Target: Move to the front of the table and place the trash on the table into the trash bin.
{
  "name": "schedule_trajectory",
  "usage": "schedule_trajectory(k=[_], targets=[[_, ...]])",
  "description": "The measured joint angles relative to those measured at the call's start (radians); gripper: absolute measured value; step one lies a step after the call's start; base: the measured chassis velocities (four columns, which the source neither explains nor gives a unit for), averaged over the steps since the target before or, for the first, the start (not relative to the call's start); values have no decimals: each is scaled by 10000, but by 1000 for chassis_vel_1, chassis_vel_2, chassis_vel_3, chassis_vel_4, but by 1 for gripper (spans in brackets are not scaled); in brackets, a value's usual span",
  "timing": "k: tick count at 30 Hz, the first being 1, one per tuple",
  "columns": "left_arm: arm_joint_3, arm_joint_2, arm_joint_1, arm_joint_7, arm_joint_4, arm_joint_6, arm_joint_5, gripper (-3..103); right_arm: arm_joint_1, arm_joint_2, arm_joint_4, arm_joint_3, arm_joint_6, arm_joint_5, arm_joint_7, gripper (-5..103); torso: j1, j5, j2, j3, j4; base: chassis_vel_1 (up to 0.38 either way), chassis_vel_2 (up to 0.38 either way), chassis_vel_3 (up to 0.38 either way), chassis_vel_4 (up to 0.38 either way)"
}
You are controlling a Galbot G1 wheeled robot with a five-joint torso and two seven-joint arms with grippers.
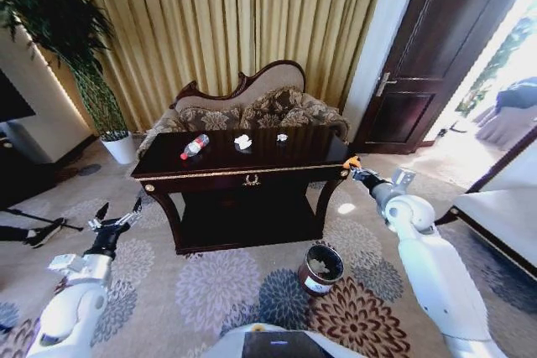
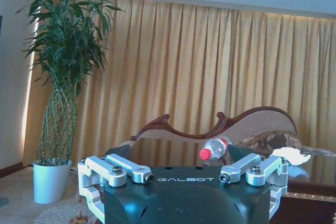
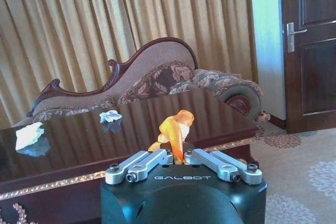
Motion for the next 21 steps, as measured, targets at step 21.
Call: schedule_trajectory(k=[21], targets=[[-32, -125, 23, 36, -43, -86, -22, 100, -803, 984, -4051, -661, 616, -2919, -633, 4, 1, 1, -1, 0, 0, 7, -8, -10, 5]])
